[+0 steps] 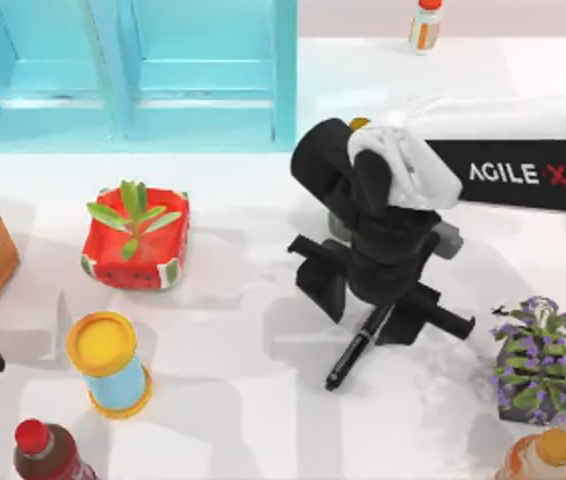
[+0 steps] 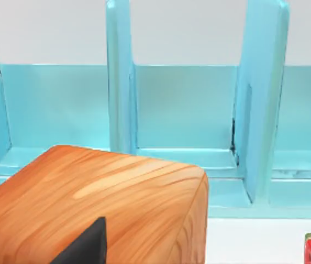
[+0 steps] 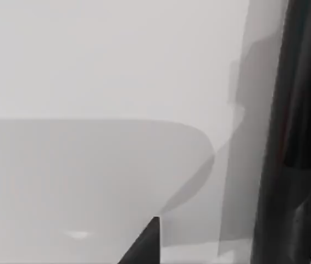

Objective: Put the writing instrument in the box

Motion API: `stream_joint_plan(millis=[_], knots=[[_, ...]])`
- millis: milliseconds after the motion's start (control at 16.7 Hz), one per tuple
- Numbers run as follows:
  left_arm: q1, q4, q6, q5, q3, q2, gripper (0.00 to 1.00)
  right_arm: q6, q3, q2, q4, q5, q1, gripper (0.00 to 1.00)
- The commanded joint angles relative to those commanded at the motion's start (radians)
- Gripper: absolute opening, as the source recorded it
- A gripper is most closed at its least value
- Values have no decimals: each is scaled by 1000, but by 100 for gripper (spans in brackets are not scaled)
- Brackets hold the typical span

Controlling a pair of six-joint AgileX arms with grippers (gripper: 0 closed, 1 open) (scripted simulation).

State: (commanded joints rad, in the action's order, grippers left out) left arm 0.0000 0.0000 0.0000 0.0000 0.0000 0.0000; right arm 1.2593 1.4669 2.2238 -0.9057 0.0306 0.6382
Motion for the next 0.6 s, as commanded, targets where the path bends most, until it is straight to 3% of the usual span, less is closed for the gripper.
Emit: stream_joint_plan(millis=[600], knots=[[0,0,0,0,0,0,100,11,35,-58,-16,-42,31,0]])
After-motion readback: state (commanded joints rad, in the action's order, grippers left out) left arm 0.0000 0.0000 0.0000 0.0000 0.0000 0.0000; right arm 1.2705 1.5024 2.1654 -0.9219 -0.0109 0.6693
